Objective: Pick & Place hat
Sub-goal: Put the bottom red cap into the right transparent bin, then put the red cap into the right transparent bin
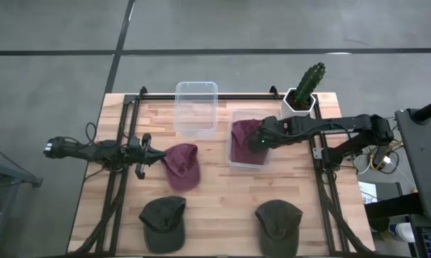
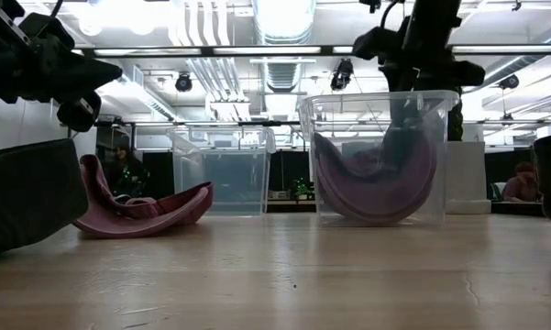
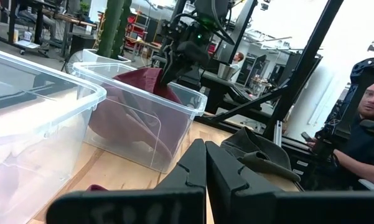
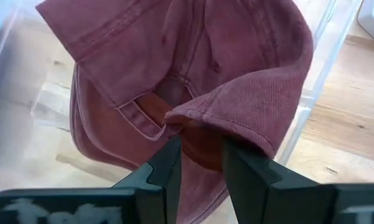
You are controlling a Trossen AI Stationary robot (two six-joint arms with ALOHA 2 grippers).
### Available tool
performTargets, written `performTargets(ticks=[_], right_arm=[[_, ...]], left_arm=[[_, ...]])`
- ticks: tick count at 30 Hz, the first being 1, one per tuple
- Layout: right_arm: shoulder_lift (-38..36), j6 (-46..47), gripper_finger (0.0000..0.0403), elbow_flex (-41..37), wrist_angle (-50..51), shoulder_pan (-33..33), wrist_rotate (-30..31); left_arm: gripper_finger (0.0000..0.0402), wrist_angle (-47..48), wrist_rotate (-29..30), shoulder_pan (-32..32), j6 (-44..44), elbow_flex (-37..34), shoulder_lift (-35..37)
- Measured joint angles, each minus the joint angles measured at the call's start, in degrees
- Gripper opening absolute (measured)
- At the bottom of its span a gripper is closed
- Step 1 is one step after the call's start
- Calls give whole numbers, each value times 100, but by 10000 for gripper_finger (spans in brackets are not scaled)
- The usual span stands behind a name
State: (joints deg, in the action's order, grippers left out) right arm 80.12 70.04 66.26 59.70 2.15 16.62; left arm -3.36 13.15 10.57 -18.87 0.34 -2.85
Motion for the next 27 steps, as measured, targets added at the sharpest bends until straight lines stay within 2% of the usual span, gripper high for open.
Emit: performTargets(ticks=[6, 9, 12, 17, 23, 27], right_arm=[[-227, -111, 105, 322, -12, -126, 49], [-381, -317, 105, 646, -29, -433, 348], [-522, -454, 105, 916, -43, -887, 810], [-669, -361, 105, 1093, -22, -1850, 1975], [-702, 239, 105, 970, -2, -2853, 3149], [-699, 626, 105, 790, 15, -3354, 3753]], left_arm=[[0, 0, 0, 2, 1, 0, 0], [0, -2, 0, 2, -4, 0, 0], [0, 130, -57, 2, -173, 53, 2], [0, 1084, -109, 2, -459, 443, -1], [0, 2260, -210, 4, -1035, 1096, -156], [0, 2344, -214, 8, -1056, 1534, -559]])
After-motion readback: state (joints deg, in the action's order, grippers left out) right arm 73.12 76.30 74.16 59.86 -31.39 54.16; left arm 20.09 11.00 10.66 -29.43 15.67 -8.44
